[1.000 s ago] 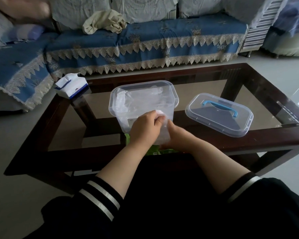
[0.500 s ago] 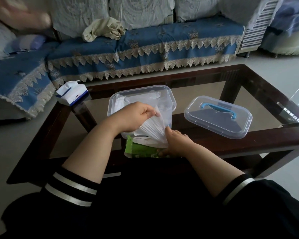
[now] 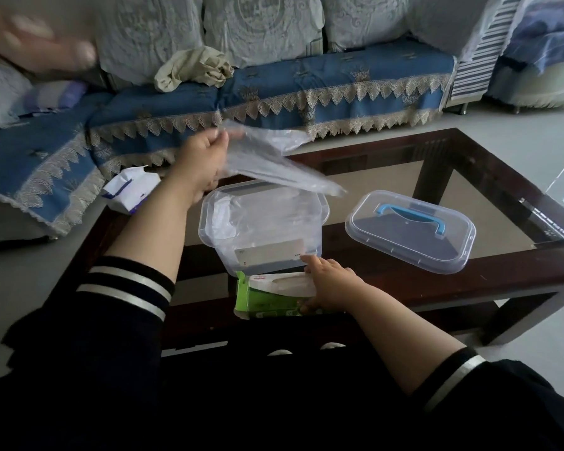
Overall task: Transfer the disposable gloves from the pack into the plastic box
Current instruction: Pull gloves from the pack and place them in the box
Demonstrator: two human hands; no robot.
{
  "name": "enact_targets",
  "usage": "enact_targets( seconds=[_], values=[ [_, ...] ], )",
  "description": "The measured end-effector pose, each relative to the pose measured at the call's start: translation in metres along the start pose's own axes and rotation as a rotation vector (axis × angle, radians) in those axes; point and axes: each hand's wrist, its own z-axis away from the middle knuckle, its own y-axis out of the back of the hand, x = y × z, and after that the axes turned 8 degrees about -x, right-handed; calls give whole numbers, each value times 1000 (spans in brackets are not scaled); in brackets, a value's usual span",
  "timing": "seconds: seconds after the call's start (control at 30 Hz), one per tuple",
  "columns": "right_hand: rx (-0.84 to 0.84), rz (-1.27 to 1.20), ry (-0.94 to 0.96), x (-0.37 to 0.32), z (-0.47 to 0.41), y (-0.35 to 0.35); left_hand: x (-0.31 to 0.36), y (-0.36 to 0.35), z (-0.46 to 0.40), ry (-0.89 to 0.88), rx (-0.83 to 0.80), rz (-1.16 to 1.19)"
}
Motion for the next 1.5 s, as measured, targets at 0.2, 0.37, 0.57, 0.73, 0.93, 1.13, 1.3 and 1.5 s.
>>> enact_targets(
  seconds=[0.2, 0.37, 0.57, 0.73, 0.93, 1.13, 1.3, 1.5],
  values=[
    [-5, 11, 2, 2, -1, 0, -65, -11, -15, 208, 50, -441],
    [-33, 2, 13, 2, -3, 3, -81, -14, -15, 301, -68, -893],
    [-32, 7, 14, 1, -2, 3, -75, -25, -8, 306, -93, -1251],
    [-20, -9, 13, 2, -1, 3, -68, -31, 5, 162, 124, -1241],
    [162, 17, 14, -7, -2, -1, -63, -77, 67, -700, 178, -834],
    [204, 19, 98, -10, -3, -6, -90, -90, 89, -12, -508, -828],
    [183, -15, 83, -14, -3, -8, -119, -88, 84, 152, -700, -831],
    [120, 15, 64, -22, -5, -7, -125, -94, 83, 206, -684, -723]
  ],
)
